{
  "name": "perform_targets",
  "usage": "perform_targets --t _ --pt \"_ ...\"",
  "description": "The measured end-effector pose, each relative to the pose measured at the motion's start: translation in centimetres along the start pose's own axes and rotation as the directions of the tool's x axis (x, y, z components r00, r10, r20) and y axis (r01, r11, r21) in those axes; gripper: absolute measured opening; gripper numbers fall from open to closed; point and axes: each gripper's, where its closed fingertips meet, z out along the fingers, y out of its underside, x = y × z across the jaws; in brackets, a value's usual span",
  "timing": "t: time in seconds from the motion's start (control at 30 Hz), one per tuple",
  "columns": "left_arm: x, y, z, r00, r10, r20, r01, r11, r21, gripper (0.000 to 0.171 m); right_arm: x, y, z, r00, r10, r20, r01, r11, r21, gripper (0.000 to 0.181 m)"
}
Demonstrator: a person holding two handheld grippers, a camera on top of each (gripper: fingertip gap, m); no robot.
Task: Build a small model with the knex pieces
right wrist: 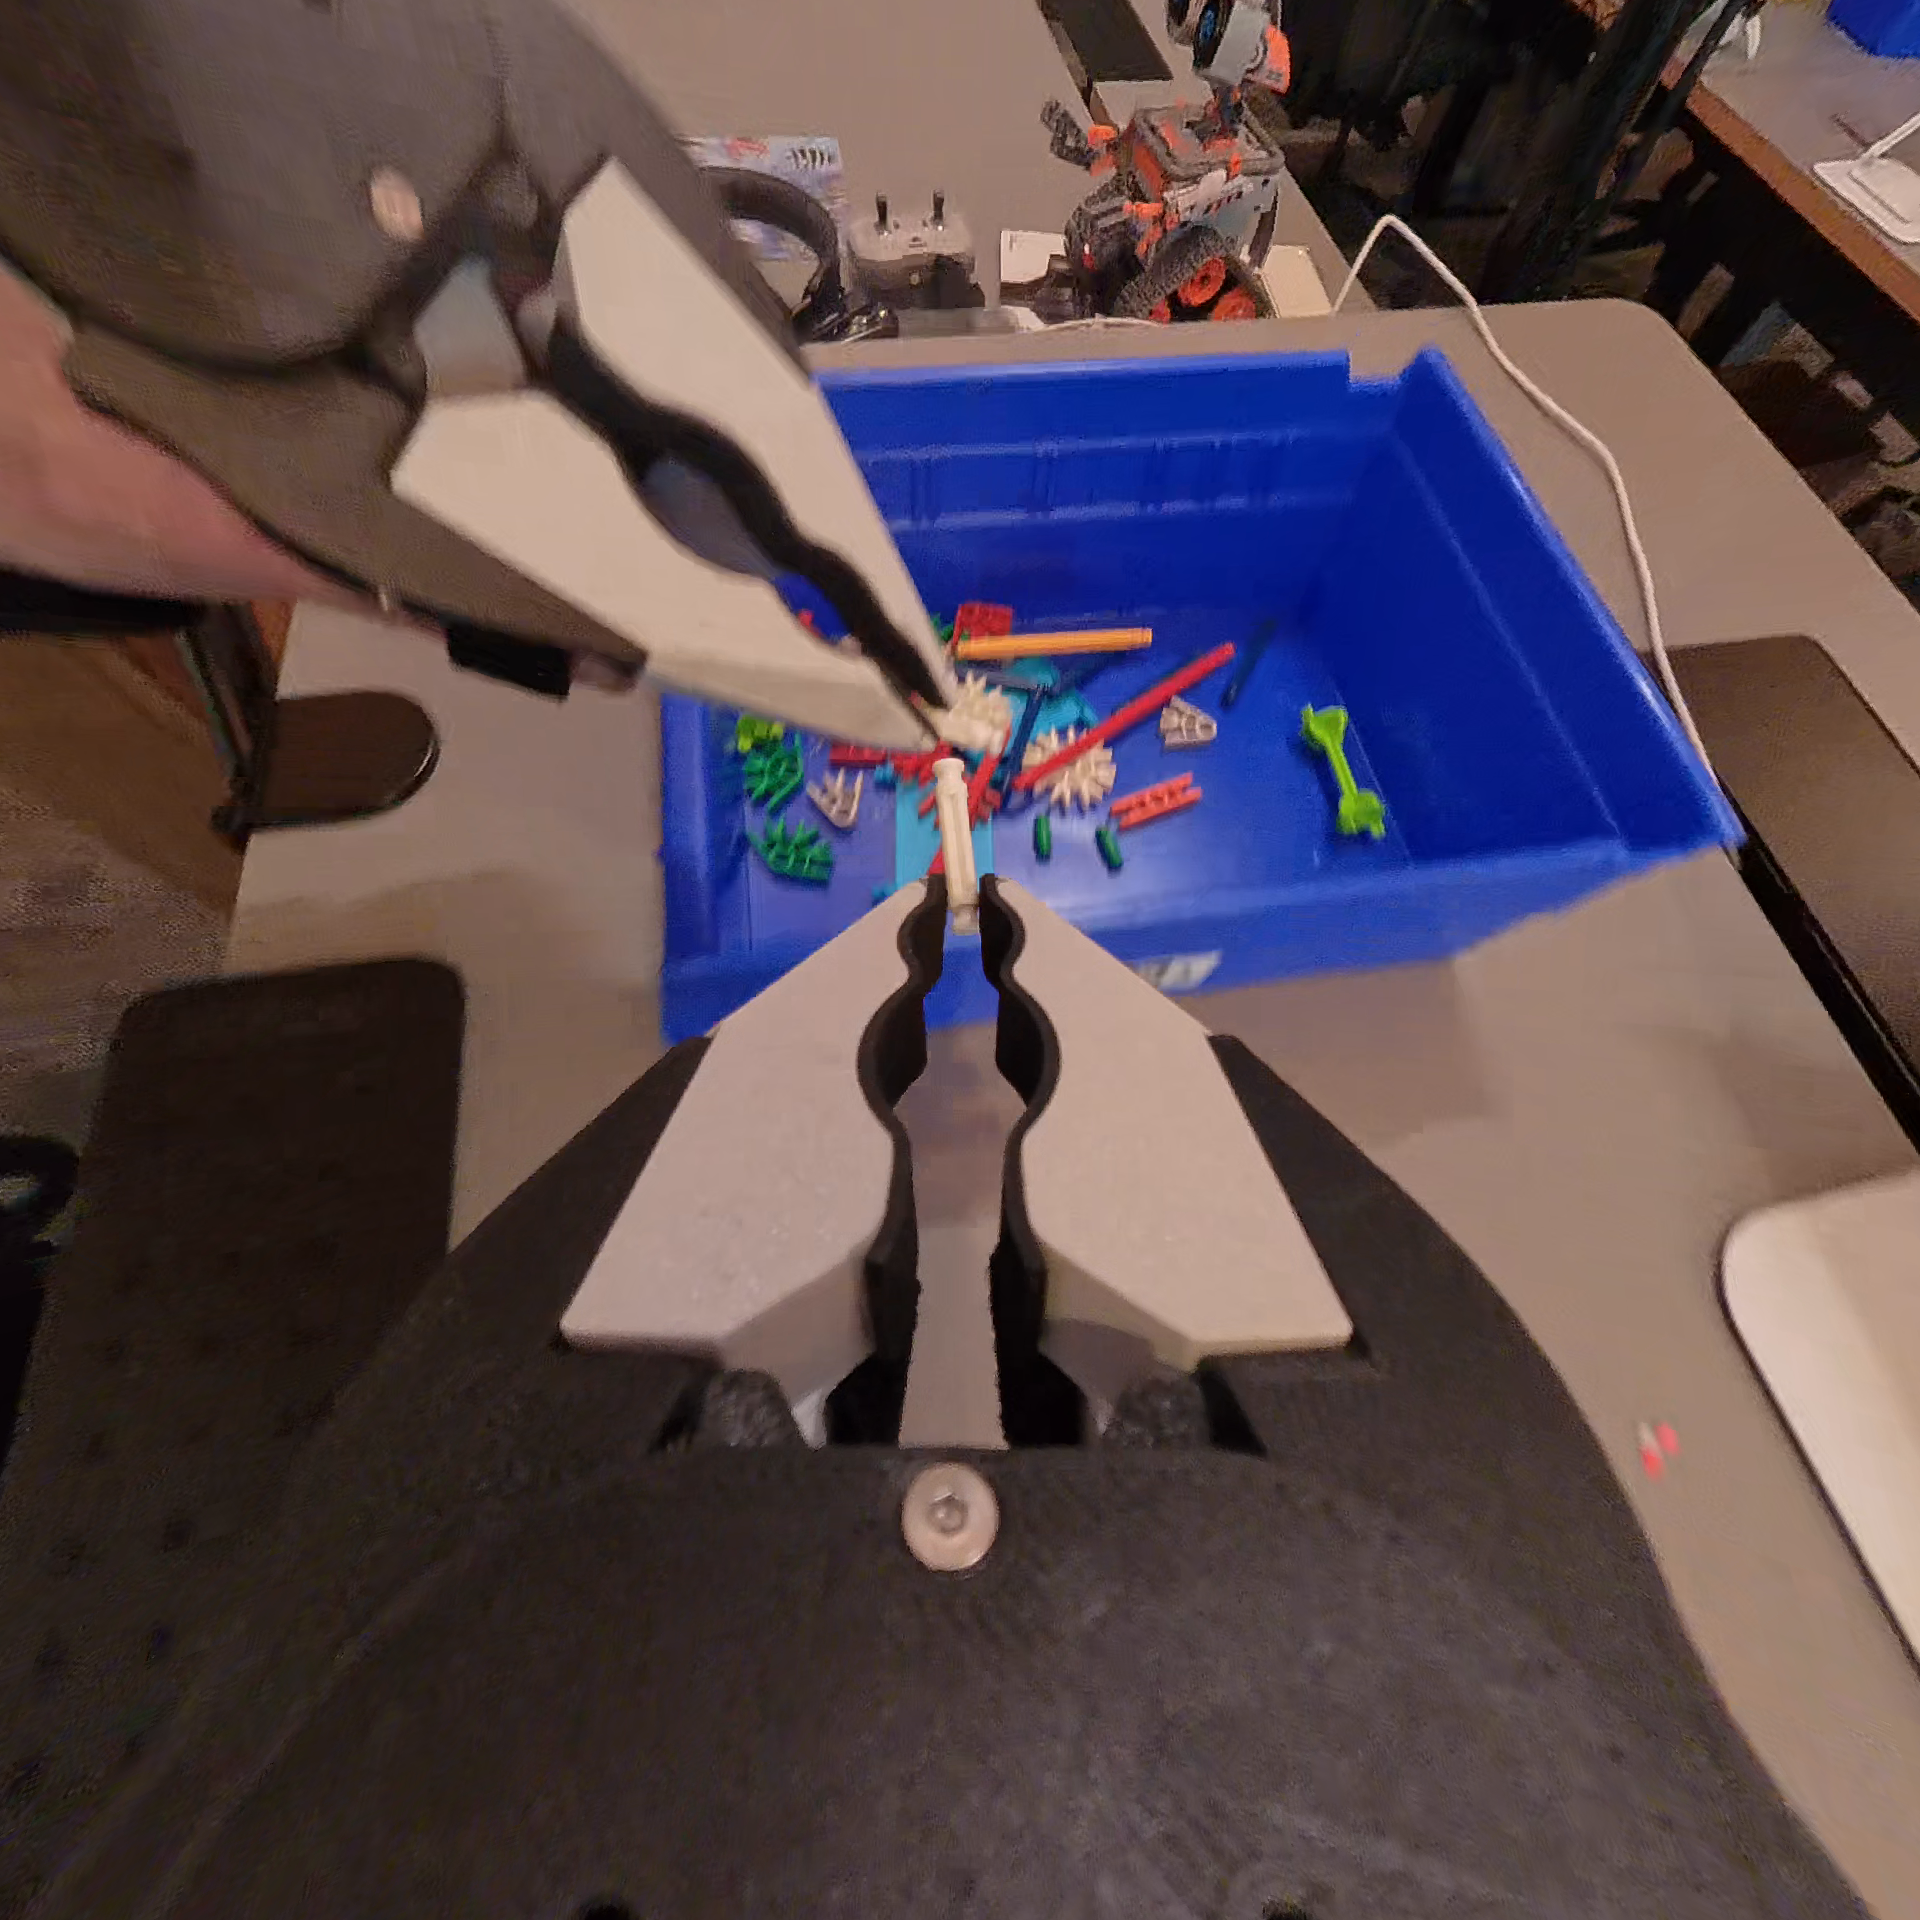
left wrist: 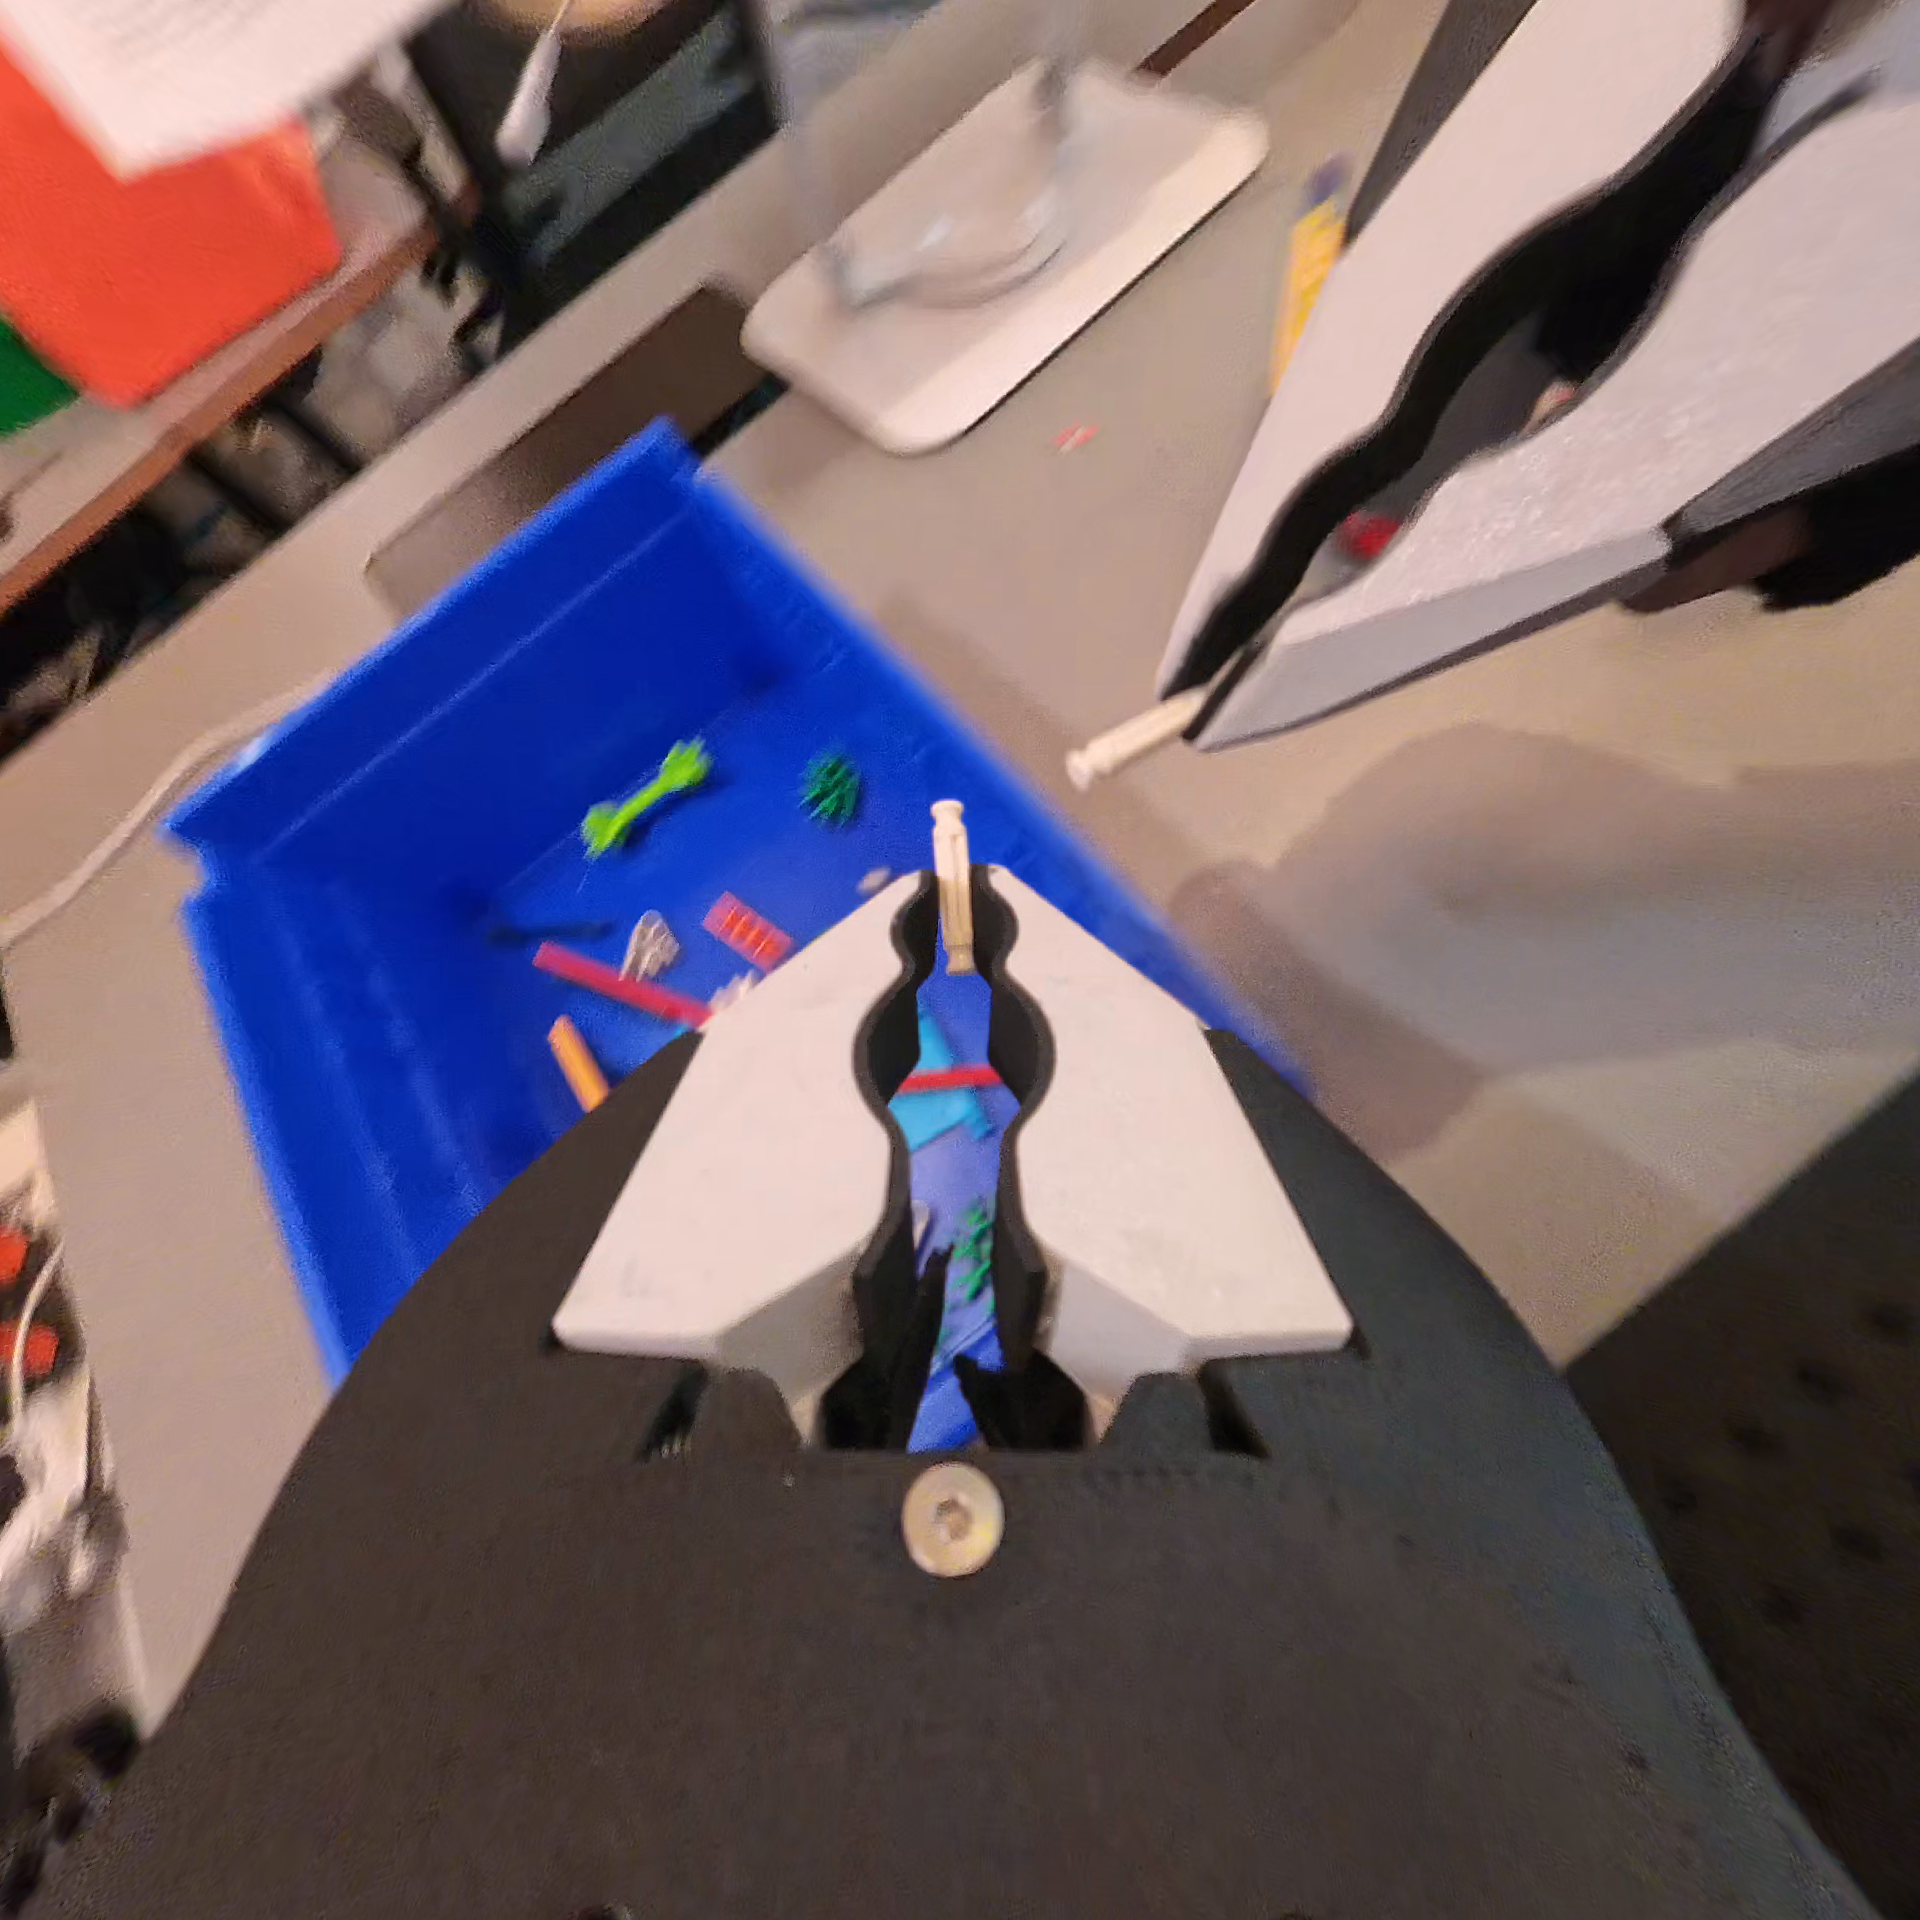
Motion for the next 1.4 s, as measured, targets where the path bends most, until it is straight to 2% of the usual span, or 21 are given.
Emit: perform_targets --t 0.03,0.07,0.1,0.13,0.2,0.27,0.33,0.37,0.47,0.53,0.67,0.77,0.83,0.87,0.93,1.0,1.07,1.23,1.3,1.4 --pt "-1.5 1.7 0.4 0.999 -0.038 0.027 0.039 0.998 -0.053 0.003 0.4 -0.8 1.8 1.0 0.006 0.012 -0.006 1.0 -0.01 0.009" --pt "-2.3 3.2 0.7 0.997 -0.071 0.034 0.074 0.993 -0.097 0.005 0.9 -0.9 3.3 1.0 0.017 0.019 -0.016 0.999 -0.043 0.027" --pt "-3.1 4.2 0.9 0.994 -0.095 0.057 0.101 0.989 -0.108 0.017 1.3 -0.6 4.2 0.999 0.033 0.01 -0.032 0.996 -0.077 0.038" --pt "-3.3 4.5 0.7 0.991 -0.113 0.071 0.119 0.988 -0.096 0.021 1.4 -0.4 4.2 0.999 0.042 0.01 -0.041 0.995 -0.086 0.037" --pt "-2.4 3.6 -0.3 0.991 -0.117 0.059 0.119 0.992 -0.037 0.023 0.8 -0.5 2.0 0.999 0.041 0.008 -0.041 0.999 -0.035 0.032" --pt "-0.5 2.1 -1.3 0.997 -0.064 0.042 0.064 0.998 0.005 0.027 0.0 0.7 -2.0 0.999 0.035 -0.001 -0.035 0.999 -0.008 0.03" --pt "3.3 -0.4 -1.8 0.999 -0.006 -0.043 0.009 0.998 0.066 0.029 -1.4 3.2 -7.1 0.999 0.021 0.024 -0.021 1.0 0.011 0.023" --pt "6.0 -1.4 -1.7 0.992 0.002 -0.123 0.008 0.997 0.083 0.031 -2.2 5.2 -9.6 0.999 0.026 0.04 -0.025 1.0 -0.011 0.023" --pt "14.6 -3.4 -0.2 0.938 0.096 -0.334 -0.067 0.993 0.098 0.031 -3.4 14.1 -16.0 0.995 0.093 0.042 -0.085 0.981 -0.172 0.023" --pt "20.7 -4.0 1.2 0.862 0.141 -0.486 -0.099 0.989 0.111 0.029 -4.8 19.1 -19.0 0.988 0.144 0.055 -0.126 0.961 -0.247 0.02" --pt "29.8 -3.2 4.8 0.715 0.235 -0.658 -0.225 0.969 0.102 0.028 -7.5 25.3 -21.0 0.985 0.147 0.085 -0.105 0.922 -0.373 0.018" --pt "33.5 -2.5 6.8 0.638 0.26 -0.725 -0.286 0.954 0.09 0.028 -7.6 27.6 -21.4 0.985 0.144 0.091 -0.095 0.91 -0.405 0.017" --pt "34.9 -1.5 7.7 0.597 0.253 -0.761 -0.328 0.943 0.056 0.03 -7.3 28.8 -21.7 0.985 0.139 0.107 -0.081 0.902 -0.425 0.015" --pt "35.2 -1.5 7.9 0.589 0.249 -0.769 -0.324 0.944 0.058 0.024 -7.3 29.4 -21.9 0.983 0.136 0.123 -0.07 0.898 -0.433 0.014" --pt "35.1 -1.1 8.6 0.595 0.23 -0.77 -0.325 0.945 0.031 0.024 -7.4 30.3 -22.2 0.979 0.13 0.157 -0.047 0.893 -0.448 0.013" --pt "35.0 -1.0 9.0 0.595 0.25 -0.764 -0.338 0.94 0.045 0.018 -7.6 30.5 -22.4 0.973 0.132 0.189 -0.036 0.897 -0.44 0.005" --pt "35.3 -0.9 8.9 0.581 0.255 -0.773 -0.345 0.937 0.05 0.002 -7.5 30.6 -22.4 0.972 0.131 0.197 -0.034 0.901 -0.433 0.002" --pt "35.2 -1.2 9.3 0.624 0.272 -0.733 -0.335 0.94 0.063 0.002 -7.2 30.3 -22.0 0.973 0.14 0.186 -0.054 0.913 -0.405 0.001" --pt "34.2 -1.5 9.2 0.656 0.273 -0.704 -0.322 0.944 0.066 0.002 -6.8 29.1 -21.8 0.975 0.153 0.161 -0.082 0.921 -0.382 0.001" --pt "30.9 -3.2 7.4 0.737 0.222 -0.639 -0.225 0.971 0.078 0.001 -6.1 24.1 -20.5 0.981 0.146 0.13 -0.107 0.958 -0.266 0.001"
